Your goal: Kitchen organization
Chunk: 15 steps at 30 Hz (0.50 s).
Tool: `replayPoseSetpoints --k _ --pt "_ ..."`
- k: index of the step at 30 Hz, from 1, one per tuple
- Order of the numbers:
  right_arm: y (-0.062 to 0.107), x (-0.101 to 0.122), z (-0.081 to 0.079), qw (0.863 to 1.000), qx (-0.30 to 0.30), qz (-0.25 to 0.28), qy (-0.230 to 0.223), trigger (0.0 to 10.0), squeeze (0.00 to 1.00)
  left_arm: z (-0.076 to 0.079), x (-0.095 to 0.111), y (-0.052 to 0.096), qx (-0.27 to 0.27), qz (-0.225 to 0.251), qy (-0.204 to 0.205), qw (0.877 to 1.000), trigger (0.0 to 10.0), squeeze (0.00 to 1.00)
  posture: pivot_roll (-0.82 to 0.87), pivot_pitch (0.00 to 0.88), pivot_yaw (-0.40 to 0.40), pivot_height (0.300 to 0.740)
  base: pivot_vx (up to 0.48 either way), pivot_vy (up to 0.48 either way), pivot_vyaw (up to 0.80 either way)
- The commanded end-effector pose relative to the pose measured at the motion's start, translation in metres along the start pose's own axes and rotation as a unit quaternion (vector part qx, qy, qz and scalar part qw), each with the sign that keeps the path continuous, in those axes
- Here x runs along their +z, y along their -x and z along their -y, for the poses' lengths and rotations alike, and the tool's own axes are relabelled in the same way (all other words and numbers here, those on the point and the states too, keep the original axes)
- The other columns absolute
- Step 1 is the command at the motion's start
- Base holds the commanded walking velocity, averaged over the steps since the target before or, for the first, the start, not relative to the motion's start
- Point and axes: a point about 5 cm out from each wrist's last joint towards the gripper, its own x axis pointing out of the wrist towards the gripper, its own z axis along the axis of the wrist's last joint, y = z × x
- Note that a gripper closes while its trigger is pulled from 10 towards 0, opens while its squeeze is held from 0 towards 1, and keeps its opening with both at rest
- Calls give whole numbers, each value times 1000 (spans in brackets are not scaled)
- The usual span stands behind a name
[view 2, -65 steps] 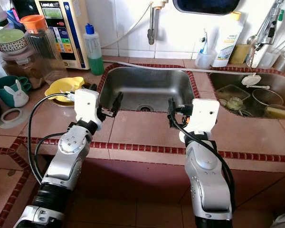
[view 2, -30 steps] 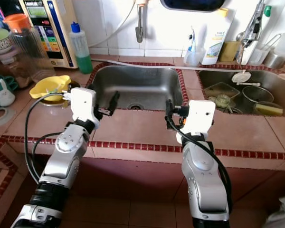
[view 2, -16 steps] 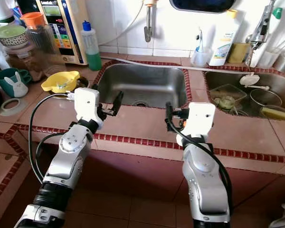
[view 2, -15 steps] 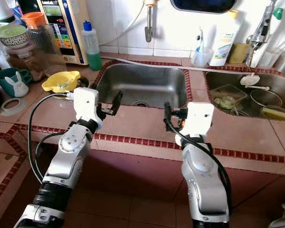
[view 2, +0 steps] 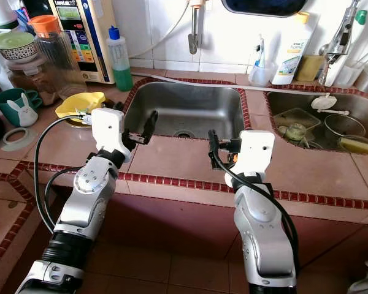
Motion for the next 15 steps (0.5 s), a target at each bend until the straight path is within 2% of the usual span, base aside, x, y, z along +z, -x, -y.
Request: replayPoseSetpoints --k 1,9,15 --pt "0 8 -2 1000 6 18 3 10000 0 1 4 0 -6 8 -2 1000 10000 0 62 0 23 740 244 0 0" --pt "-1 11 3 1000 -4 23 7 10000 0 5 3 0 -18 6 7 1000 10000 0 57 0 25 740 285 0 0" --pt "-1 12 5 1000 -6 28 7 10000 0 5 4 0 -19 8 8 1000 10000 0 58 0 24 740 374 0 0"
